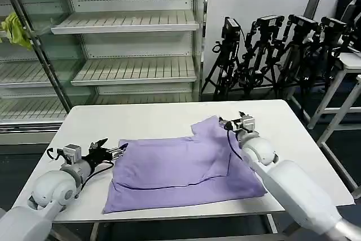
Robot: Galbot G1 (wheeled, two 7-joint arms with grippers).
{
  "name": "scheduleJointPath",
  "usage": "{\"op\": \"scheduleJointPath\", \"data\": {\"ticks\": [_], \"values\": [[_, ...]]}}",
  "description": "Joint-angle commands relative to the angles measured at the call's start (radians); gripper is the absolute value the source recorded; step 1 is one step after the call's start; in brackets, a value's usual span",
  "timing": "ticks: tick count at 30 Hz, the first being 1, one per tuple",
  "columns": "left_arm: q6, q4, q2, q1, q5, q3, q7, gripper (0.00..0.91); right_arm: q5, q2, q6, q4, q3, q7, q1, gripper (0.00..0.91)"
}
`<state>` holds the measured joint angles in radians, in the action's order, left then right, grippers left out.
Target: Fold and organize the clothes.
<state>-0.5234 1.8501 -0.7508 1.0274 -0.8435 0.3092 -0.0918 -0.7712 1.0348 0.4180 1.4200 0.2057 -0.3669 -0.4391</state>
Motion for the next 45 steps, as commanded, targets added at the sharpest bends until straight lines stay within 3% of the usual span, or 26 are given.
{"op": "scheduleJointPath", "data": {"ticks": [1,14,35,40,43,45], "values": [[0.003,-0.031,-0.009,-0.054,0.013,-0.074,0.002,0.897,-0.009,0.122,0.018,-0.144,0.029,0.027,0.079,0.907],[0.027,-0.109,-0.017,-0.098,0.038,-0.121,0.021,0.887,0.013,0.169,0.038,-0.168,0.014,0.022,0.058,0.907],[0.046,-0.229,-0.039,-0.207,0.061,-0.197,0.049,0.856,0.029,0.121,0.036,-0.124,-0.011,0.021,0.024,0.907],[0.048,-0.248,-0.042,-0.212,0.067,-0.201,0.054,0.766,0.033,0.123,0.034,-0.135,-0.014,0.027,0.023,0.907],[0.049,-0.252,-0.043,-0.212,0.069,-0.203,0.056,0.635,0.035,0.124,0.033,-0.142,-0.014,0.034,0.024,0.897],[0.049,-0.252,-0.043,-0.211,0.07,-0.203,0.056,0.574,0.036,0.123,0.034,-0.145,-0.015,0.039,0.024,0.766]]}}
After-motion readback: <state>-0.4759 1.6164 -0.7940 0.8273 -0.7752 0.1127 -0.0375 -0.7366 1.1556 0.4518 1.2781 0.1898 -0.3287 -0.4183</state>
